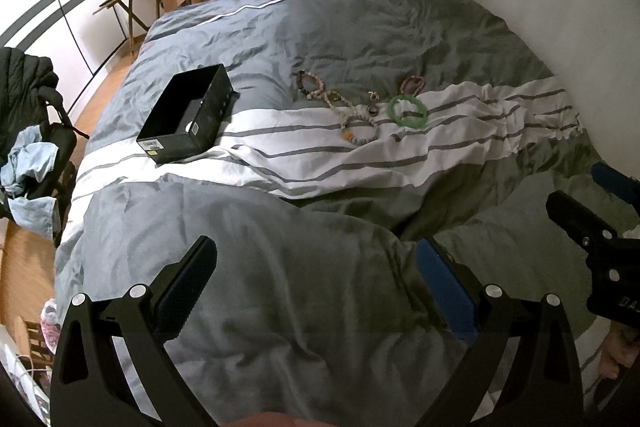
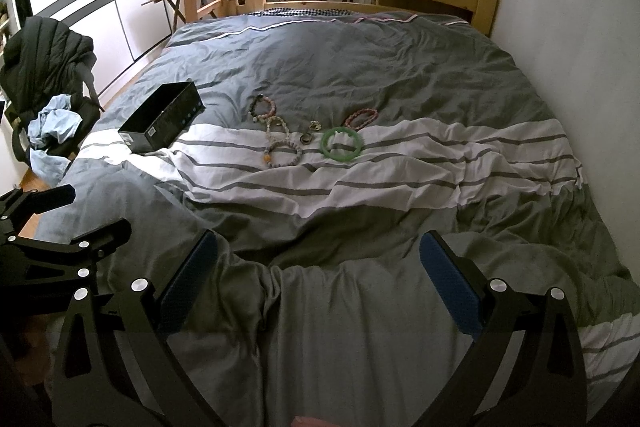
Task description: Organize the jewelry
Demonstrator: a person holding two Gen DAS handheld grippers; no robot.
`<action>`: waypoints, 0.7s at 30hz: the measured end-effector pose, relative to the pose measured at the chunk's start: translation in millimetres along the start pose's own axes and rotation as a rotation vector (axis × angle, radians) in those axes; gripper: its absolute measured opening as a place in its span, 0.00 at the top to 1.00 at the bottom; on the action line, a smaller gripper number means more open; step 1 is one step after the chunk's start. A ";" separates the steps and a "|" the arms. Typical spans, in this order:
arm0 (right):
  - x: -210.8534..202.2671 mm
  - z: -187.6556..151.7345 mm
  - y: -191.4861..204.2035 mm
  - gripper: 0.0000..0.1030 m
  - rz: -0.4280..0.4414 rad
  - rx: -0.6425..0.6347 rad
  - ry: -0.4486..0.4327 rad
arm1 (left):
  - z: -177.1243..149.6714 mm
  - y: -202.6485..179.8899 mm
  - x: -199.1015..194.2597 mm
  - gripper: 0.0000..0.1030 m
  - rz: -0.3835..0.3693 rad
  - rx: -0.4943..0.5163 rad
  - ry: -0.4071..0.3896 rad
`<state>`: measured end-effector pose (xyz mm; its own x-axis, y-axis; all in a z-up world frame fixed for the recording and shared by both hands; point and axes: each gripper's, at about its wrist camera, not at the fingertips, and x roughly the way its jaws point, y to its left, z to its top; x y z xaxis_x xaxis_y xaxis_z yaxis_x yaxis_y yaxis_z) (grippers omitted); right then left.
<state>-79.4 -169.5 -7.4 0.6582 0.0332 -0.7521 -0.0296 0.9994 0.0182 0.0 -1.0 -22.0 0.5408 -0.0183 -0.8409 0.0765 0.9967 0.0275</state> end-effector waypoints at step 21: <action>72.0 11.4 -24.6 0.03 -0.026 0.067 0.033 | 44.3 -18.3 74.2 0.05 0.010 0.030 0.085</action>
<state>-22.8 -191.6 -54.5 0.6326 0.0078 -0.7744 0.0383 0.9984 0.0413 75.9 -24.1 -60.9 0.4686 -0.0006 -0.8834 0.0970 0.9940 0.0508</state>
